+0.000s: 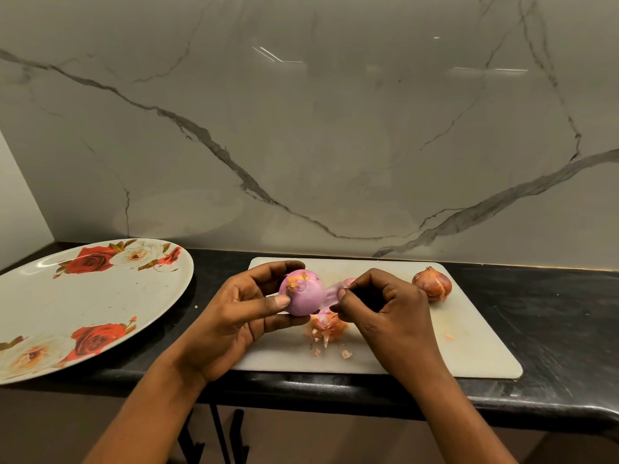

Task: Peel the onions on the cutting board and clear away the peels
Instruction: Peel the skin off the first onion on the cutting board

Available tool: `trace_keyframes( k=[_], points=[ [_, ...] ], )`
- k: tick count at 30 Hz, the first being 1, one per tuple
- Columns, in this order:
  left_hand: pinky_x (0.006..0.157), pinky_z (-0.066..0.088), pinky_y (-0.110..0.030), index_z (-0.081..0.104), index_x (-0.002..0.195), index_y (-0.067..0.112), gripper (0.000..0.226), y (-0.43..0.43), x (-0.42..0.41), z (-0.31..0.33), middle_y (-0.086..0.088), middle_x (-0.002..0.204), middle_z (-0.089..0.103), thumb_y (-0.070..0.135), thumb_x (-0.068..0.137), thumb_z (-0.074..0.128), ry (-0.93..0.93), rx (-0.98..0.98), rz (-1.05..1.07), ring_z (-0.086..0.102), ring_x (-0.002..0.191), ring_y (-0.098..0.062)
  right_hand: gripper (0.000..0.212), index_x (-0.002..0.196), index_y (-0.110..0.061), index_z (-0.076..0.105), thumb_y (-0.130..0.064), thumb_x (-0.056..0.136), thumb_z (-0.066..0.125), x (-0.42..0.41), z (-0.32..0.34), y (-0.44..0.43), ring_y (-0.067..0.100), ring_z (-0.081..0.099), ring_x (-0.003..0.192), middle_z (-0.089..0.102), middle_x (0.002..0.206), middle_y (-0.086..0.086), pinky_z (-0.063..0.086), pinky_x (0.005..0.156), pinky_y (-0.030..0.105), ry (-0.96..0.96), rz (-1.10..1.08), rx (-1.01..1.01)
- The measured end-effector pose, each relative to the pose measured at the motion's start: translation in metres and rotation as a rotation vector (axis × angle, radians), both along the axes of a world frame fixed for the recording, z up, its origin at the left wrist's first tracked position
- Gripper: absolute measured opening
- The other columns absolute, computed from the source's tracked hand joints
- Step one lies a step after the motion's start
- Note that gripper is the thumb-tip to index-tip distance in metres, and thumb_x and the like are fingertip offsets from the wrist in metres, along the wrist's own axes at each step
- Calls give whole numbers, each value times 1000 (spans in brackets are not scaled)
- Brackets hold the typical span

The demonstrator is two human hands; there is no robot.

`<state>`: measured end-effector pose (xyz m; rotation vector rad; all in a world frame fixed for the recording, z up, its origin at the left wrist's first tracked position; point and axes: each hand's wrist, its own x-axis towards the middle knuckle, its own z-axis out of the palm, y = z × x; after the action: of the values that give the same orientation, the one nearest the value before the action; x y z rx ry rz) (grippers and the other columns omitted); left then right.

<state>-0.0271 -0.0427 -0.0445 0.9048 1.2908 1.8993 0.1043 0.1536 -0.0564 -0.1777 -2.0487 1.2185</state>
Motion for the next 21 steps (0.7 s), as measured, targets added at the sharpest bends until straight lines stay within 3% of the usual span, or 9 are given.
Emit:
trace_keyframes(
  k=[4, 7, 9, 12, 16, 21],
  points=[
    [99, 60, -48, 61, 141, 3, 54, 2, -1, 1, -23, 142, 63, 8, 88, 71, -107, 21, -33, 64, 127, -46, 7, 86, -22, 75, -23, 93, 76, 1, 0, 1, 25, 77, 77, 77, 80, 0, 62, 71, 54, 32, 31, 27],
    [91, 62, -37, 61, 139, 9, 71, 4, 4, 4, -12, 135, 68, 17, 72, 85, -2, -65, 30, 69, 122, -36, 6, 88, -21, 76, -22, 93, 78, 3, 0, 0, 26, 76, 77, 77, 81, 2, 61, 70, 55, 49, 89, 52],
    [86, 62, -33, 61, 137, 13, 75, 4, 4, 4, -8, 130, 70, 11, 68, 90, 11, -117, 97, 72, 118, -31, 6, 88, -23, 76, -28, 91, 78, 3, -1, 0, 27, 77, 78, 77, 82, 3, 62, 70, 56, 46, 118, 40],
    [82, 63, -33, 63, 134, 14, 65, 4, 6, 5, -8, 127, 71, 5, 73, 83, 13, -119, 133, 74, 111, -29, 10, 85, -25, 75, -34, 88, 78, 2, -1, -1, 29, 78, 78, 77, 80, 3, 61, 69, 57, 55, 111, 15],
    [81, 63, -32, 71, 129, 11, 49, 3, 7, 5, -14, 125, 72, 8, 80, 76, -25, -75, 113, 75, 105, -37, 13, 80, -23, 75, -15, 87, 82, 3, 1, 0, 22, 77, 76, 77, 77, -3, 62, 71, 53, 46, 2, 8],
    [82, 63, -30, 75, 126, 10, 44, 1, 2, 3, -22, 131, 69, 10, 82, 74, -81, -6, 148, 73, 101, -34, 15, 78, -22, 75, -11, 86, 82, 3, 1, 3, 19, 78, 75, 77, 75, -4, 64, 73, 49, 20, -86, -4]
  ],
)
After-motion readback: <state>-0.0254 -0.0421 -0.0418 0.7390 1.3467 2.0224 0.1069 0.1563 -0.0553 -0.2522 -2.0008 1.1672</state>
